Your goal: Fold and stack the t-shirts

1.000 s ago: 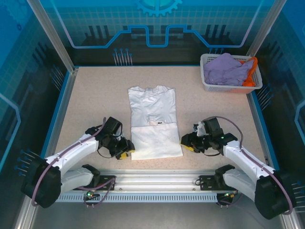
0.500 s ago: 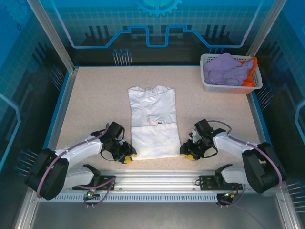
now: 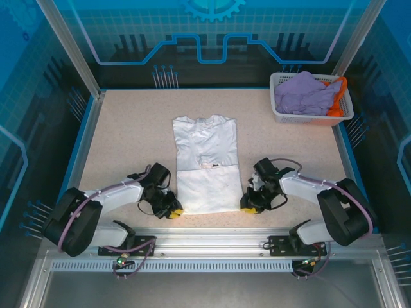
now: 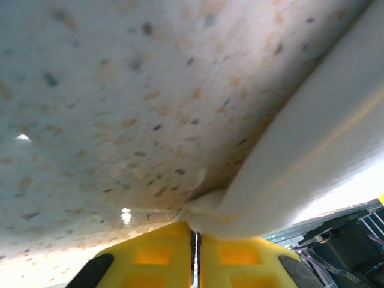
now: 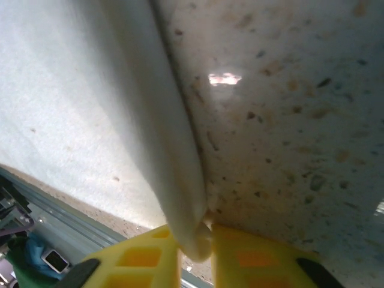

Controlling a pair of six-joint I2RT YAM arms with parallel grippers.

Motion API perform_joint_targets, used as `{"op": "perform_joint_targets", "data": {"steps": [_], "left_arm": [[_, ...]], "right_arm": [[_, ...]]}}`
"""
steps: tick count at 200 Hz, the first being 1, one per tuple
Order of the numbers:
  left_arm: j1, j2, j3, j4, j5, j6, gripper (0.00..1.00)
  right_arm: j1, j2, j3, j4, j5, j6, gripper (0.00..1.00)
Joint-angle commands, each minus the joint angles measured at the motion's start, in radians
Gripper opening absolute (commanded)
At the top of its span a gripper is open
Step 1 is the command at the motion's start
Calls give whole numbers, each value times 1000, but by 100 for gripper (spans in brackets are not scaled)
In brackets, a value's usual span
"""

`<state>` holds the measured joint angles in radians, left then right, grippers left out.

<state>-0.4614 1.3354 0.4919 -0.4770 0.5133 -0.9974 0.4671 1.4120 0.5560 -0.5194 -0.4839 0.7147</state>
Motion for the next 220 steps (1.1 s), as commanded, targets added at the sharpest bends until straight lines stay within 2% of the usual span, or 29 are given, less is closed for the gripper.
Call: {"op": "perform_joint_targets", "data": {"steps": [1, 6, 21, 50, 96, 152, 175, 197, 220], "left_arm": [[-5, 38, 29, -35, -87, 30, 3], [-6, 40, 37, -46, -91, 38, 0], [-9, 43, 77, -116, -113, 71, 0], [-102, 42, 183, -320, -193, 157, 0], [-217, -113, 107, -386, -116, 55, 0], [-219, -324, 76, -440, 6, -9, 0], [-181, -329, 137, -487, 35, 19, 0], [-66, -296, 255, -546, 67, 85, 0], [48, -213, 418, -585, 82, 148, 0]], "right_arm": [[21, 20, 34, 23, 38, -17, 9], [21, 14, 37, 15, 47, -20, 7], [21, -13, 43, -17, 70, -29, 0], [38, -69, 9, -70, 76, -31, 0], [178, -258, -117, -124, 65, 73, 0], [224, -560, -135, -261, 26, 195, 0], [218, -591, -59, -345, 55, 180, 0], [170, -545, 66, -408, 63, 131, 0], [70, -445, 222, -437, 56, 80, 0]]}}
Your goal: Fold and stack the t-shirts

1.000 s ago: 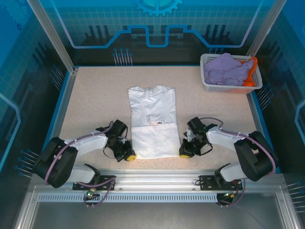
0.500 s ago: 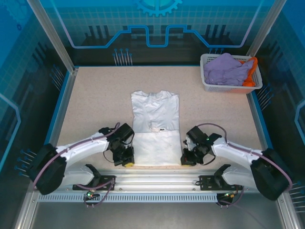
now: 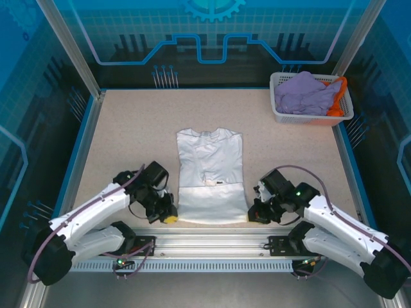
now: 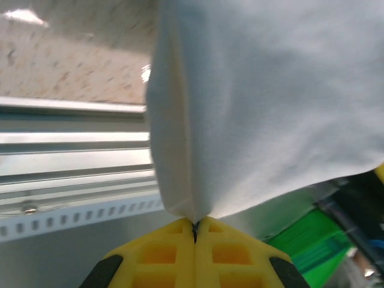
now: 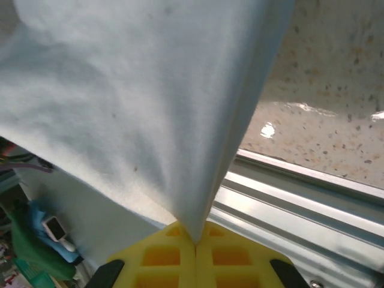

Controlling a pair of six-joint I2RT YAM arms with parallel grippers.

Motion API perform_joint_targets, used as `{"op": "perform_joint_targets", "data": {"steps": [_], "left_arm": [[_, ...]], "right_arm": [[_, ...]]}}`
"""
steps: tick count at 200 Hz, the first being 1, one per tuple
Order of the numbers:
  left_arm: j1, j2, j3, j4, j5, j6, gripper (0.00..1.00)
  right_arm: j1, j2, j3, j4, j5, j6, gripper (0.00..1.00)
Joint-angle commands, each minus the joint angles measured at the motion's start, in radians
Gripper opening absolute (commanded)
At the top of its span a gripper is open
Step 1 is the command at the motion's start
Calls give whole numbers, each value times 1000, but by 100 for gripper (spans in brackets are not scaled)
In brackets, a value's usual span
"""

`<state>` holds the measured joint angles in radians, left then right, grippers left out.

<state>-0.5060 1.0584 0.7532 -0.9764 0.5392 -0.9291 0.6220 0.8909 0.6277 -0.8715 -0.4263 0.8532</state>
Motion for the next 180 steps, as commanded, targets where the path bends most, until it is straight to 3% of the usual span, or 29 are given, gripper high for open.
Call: {"op": "perform_joint_targets", "data": {"steps": [1, 34, 70, 149, 180], "left_arm": [[98, 69, 164, -86, 56, 82, 0], [193, 251, 397, -59, 53, 125, 0], [278, 459, 599, 12, 57, 137, 0], [418, 899, 967, 48, 98, 167, 0], [444, 1123, 1193, 3, 84, 174, 2]], "right_arm": [[-90, 82, 158, -87, -3, -61, 0], [-251, 284, 395, -99, -26, -97, 0], [-333, 558, 654, -103, -24, -127, 0], [-392, 1112, 1168, -125, -56, -72, 0], [-415, 1326, 1373, -141, -58, -21, 0]]}}
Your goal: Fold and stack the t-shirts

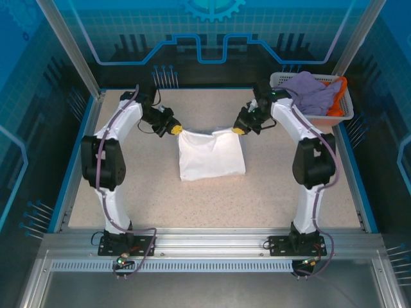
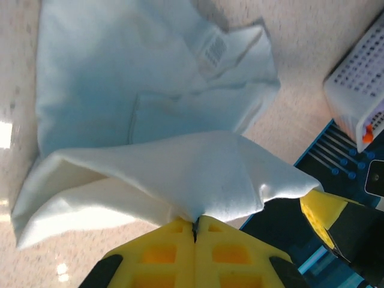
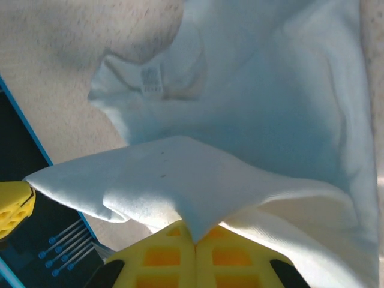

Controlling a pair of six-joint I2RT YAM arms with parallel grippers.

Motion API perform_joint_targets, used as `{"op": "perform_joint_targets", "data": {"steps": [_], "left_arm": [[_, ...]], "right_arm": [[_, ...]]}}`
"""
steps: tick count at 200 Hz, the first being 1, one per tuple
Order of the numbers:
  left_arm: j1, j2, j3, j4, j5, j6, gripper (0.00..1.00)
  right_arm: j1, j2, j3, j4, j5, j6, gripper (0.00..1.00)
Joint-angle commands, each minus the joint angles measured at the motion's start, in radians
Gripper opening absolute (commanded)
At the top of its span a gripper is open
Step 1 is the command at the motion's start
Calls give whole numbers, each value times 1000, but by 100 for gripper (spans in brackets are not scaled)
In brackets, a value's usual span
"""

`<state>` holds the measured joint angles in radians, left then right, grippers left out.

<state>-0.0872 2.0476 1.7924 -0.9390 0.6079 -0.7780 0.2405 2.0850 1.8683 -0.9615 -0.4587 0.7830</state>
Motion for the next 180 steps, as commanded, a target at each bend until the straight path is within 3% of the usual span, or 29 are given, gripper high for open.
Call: {"op": "perform_joint_targets", "data": {"steps": [1, 8, 16, 22, 35, 46, 71, 96, 128, 148, 167, 180], "left_arm": [[26, 142, 160, -34, 15, 23, 2], [31, 186, 208, -34, 2, 14, 7], [40, 247, 261, -39, 1, -2, 23], [46, 289, 314, -59, -1, -7, 34], [61, 342, 418, -137, -71, 7, 43], [76, 329, 425, -138, -107, -10, 60], [90, 216, 386, -86, -186, -6, 66], [53, 70, 295, -59, -194, -3, 60], [-99, -104, 23, 94, -174, -48, 50], [-192, -177, -215, 303, -168, -152, 45], [-248, -159, -372, 453, -147, -221, 41], [-265, -128, -429, 494, -159, -195, 39]], "right_arm": [[-34, 140, 140, -52, -26, 51, 0], [-40, 192, 191, -65, -28, 62, 0], [-51, 251, 254, -87, -28, 75, 2], [-59, 299, 290, -101, -33, 90, 10], [-78, 365, 357, -111, -55, 118, 38], [-91, 386, 411, -121, -52, 118, 46], [-115, 298, 405, -99, -22, 102, 52], [-65, 79, 191, 9, -37, 53, 50], [43, -182, -277, 316, -50, 107, 37], [84, -205, -454, 456, -71, 158, 30], [109, -169, -511, 481, -64, 136, 29], [113, -130, -516, 435, -39, 88, 27]]}}
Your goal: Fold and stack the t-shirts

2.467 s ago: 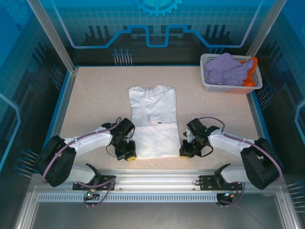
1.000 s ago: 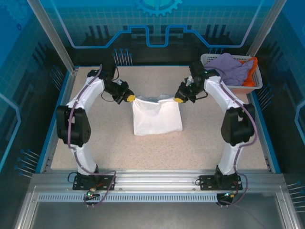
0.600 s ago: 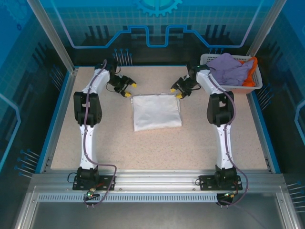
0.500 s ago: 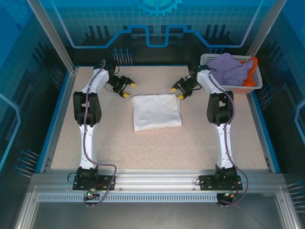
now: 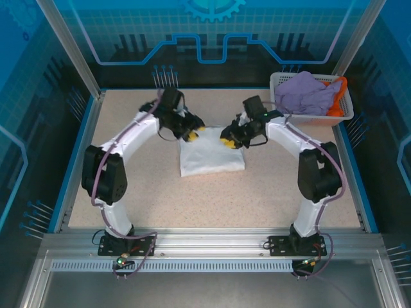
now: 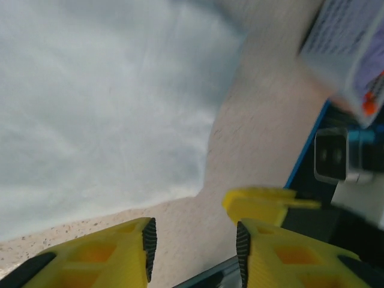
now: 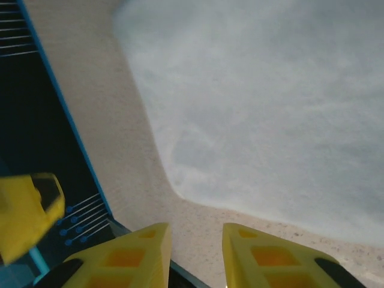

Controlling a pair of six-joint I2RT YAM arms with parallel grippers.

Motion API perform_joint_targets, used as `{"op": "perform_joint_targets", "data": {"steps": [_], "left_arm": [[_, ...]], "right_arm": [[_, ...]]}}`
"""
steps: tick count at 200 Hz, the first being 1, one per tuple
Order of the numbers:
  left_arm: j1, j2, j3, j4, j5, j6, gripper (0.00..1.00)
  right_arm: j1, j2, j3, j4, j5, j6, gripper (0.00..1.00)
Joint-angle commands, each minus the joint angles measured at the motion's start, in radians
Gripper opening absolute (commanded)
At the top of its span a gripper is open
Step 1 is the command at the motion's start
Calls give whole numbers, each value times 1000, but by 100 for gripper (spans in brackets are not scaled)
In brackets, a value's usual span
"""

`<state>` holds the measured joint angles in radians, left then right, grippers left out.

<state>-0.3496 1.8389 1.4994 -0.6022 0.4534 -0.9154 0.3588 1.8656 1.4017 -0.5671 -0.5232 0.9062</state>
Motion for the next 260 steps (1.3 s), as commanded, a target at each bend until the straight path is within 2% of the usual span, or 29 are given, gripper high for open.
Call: {"op": "perform_joint_targets", "data": {"steps": [1, 32, 60, 85, 101, 116, 139, 155, 176, 186, 206, 223, 239, 260], "left_arm": [[-4, 83, -140, 156, -8, -54, 39], [-7, 137, -287, 148, -39, 20, 37], [-15, 86, -411, 91, -69, 105, 37], [-14, -47, -522, 24, -80, 144, 38], [-14, -140, -565, -30, -63, 145, 43], [-14, -227, -541, -103, -56, 156, 50], [-15, -322, -444, -151, -18, 154, 52], [-30, -315, -407, -67, 113, 112, 44], [-107, -210, -373, 113, 338, 49, 31], [-151, -156, -346, 133, 366, 52, 25], [-213, -46, -317, 179, 417, 49, 17], [-238, 32, -315, 196, 420, 58, 16], [-249, 94, -306, 115, 360, 142, 15], [-263, 124, -301, -39, 194, 284, 14]], "right_arm": [[-6, 92, -50, 39, 26, -37, 27], [-12, 107, -185, 70, 35, -62, 27], [8, 73, -325, 97, 27, -90, 29], [57, -59, -477, 128, 25, -92, 33], [83, -178, -538, 137, 37, -88, 39], [85, -292, -560, 123, 46, -74, 50], [85, -453, -558, 113, 65, -38, 54], [86, -487, -589, 173, 28, 14, 46], [100, -417, -595, 185, -39, 23, 30], [109, -377, -596, 186, -57, 14, 25], [112, -311, -608, 190, -64, 10, 20], [109, -268, -626, 183, -50, 9, 18], [102, -217, -635, 162, -51, -6, 17], [82, -161, -638, 110, -30, -46, 17]]}}
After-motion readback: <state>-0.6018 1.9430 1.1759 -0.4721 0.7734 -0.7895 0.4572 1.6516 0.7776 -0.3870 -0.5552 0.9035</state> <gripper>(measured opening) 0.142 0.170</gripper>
